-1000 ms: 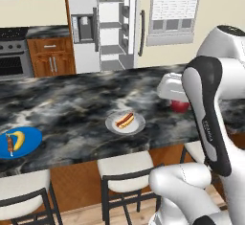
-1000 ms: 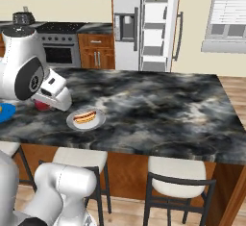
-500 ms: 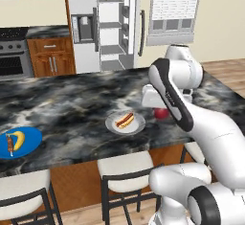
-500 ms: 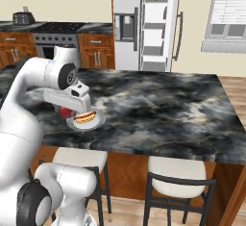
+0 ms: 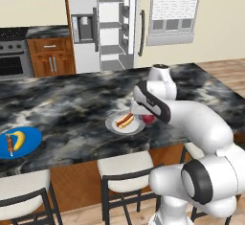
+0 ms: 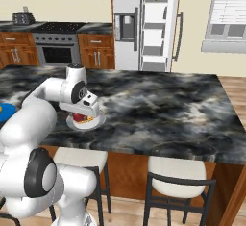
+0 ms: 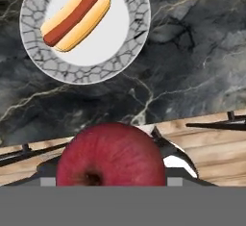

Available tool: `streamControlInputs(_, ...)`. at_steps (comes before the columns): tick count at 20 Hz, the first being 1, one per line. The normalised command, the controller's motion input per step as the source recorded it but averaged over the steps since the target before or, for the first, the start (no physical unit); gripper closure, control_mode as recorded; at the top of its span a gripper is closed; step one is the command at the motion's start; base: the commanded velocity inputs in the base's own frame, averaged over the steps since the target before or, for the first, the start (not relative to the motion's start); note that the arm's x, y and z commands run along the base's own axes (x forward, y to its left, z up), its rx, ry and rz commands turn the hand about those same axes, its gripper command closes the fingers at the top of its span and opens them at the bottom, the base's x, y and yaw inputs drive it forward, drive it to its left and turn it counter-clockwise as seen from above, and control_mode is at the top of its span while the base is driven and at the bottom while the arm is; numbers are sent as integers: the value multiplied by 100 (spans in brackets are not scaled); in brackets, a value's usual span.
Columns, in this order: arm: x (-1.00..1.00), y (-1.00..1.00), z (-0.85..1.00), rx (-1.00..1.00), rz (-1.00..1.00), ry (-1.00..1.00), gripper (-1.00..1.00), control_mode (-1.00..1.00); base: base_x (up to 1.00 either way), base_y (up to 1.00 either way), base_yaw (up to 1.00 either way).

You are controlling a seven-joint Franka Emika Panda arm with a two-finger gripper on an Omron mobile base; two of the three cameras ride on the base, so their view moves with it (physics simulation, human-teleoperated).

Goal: Pick up the banana and apple from the fridge and place one fruit on each plate on the dining counter.

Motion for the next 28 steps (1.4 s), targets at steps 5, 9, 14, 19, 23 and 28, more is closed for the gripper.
streamControlInputs(5,50,13,-44,-8,0,-27,100,-100,0,0,0)
streamControlInputs(9,19,0,-30,-5,0,-5,100,-100,0,0,0)
streamControlInputs(14,23,0,-51,0,0,6,100,-100,0,0,0)
streamControlInputs(19,31,0,-44,0,0,1,100,-100,0,0,0)
streamControlInputs(23,39,0,-1,0,0,2,100,-100,0,0,0)
streamControlInputs(28,53,6,0,0,0,1,100,-100,0,0,0)
